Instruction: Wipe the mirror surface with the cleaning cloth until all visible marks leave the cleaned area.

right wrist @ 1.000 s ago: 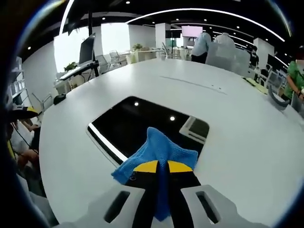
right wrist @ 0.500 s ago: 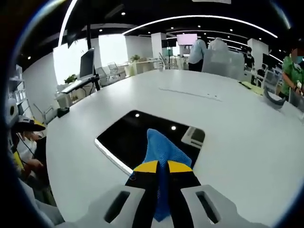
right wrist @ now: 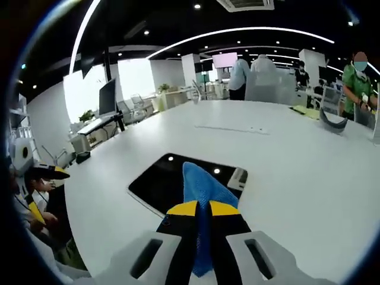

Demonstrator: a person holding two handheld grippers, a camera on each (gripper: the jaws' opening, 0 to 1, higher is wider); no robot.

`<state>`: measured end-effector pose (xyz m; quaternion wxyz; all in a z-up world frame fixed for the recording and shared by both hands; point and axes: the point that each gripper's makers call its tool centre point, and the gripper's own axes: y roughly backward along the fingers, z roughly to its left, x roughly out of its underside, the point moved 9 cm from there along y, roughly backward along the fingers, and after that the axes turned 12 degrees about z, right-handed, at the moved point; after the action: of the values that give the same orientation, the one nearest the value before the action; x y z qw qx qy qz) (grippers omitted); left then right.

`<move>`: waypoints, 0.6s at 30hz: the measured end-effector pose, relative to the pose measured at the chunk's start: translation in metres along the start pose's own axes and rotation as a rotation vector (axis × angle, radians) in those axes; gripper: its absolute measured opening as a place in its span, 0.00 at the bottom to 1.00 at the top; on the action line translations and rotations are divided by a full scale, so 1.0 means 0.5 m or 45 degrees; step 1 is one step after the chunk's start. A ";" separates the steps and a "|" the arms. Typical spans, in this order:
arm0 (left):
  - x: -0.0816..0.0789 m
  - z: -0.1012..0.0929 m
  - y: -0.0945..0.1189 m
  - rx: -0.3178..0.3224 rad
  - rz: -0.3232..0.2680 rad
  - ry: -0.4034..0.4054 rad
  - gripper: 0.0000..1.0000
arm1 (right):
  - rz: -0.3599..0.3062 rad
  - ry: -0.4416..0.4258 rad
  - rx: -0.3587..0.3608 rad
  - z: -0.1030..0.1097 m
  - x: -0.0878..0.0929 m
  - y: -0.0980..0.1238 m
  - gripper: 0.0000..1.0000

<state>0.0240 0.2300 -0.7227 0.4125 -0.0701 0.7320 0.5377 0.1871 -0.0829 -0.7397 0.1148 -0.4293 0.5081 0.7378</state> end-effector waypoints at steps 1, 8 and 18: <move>0.000 -0.001 -0.002 0.002 0.001 0.000 0.98 | -0.001 0.003 0.002 -0.001 0.001 0.002 0.01; -0.001 -0.008 -0.009 0.013 0.008 -0.003 0.98 | 0.005 -0.085 -0.009 -0.013 0.020 0.021 0.01; -0.004 -0.012 -0.021 0.027 0.026 -0.013 0.97 | 0.033 -0.042 -0.012 -0.002 0.048 0.041 0.01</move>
<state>0.0277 0.2199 -0.7285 0.4115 -0.0556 0.7363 0.5343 0.1606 -0.0994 -0.7445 0.1114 -0.4112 0.5080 0.7486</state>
